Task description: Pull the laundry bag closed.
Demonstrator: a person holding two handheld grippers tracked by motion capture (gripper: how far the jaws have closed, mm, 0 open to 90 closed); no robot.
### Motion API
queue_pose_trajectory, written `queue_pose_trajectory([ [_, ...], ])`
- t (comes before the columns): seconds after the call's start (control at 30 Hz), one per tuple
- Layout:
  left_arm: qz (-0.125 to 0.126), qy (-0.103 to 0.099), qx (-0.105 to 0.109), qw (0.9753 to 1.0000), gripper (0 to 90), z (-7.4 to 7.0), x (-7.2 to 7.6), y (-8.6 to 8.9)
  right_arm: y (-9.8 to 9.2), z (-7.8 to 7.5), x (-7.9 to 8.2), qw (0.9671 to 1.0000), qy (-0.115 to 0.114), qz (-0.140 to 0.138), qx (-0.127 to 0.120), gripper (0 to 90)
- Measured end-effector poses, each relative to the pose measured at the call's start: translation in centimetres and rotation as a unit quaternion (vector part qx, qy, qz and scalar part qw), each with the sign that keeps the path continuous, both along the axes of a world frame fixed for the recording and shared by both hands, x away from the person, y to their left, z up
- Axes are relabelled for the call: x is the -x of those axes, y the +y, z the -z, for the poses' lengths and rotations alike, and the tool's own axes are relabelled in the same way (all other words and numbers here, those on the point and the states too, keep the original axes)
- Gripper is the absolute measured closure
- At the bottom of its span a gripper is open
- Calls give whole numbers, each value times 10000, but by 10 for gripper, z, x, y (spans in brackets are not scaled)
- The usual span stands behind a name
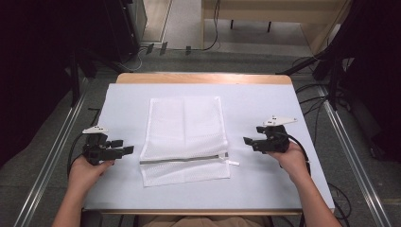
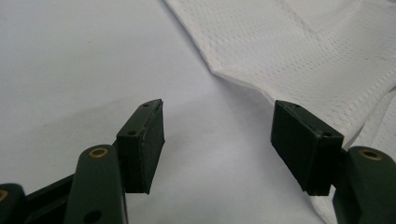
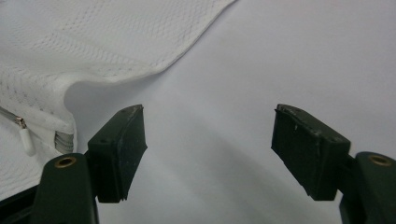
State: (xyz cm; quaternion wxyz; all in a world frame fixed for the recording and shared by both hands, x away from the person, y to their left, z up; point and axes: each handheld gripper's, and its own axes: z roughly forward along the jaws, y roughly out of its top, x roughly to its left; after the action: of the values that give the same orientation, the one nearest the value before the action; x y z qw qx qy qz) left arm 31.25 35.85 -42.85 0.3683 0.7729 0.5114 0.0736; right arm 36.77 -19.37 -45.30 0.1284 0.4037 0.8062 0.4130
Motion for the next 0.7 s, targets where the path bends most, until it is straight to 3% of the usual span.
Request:
queue_pose_trajectory([
  [0.17, 4, 13, -19, 10000, 352, 0, 0, 0, 0, 1, 0, 9999, 82, -132, -28, 222],
  [0.7, 32, 100, -115, 9999, 338, 3, -1, -2, 1, 4, -1, 9995, 222, -199, 94, 222],
])
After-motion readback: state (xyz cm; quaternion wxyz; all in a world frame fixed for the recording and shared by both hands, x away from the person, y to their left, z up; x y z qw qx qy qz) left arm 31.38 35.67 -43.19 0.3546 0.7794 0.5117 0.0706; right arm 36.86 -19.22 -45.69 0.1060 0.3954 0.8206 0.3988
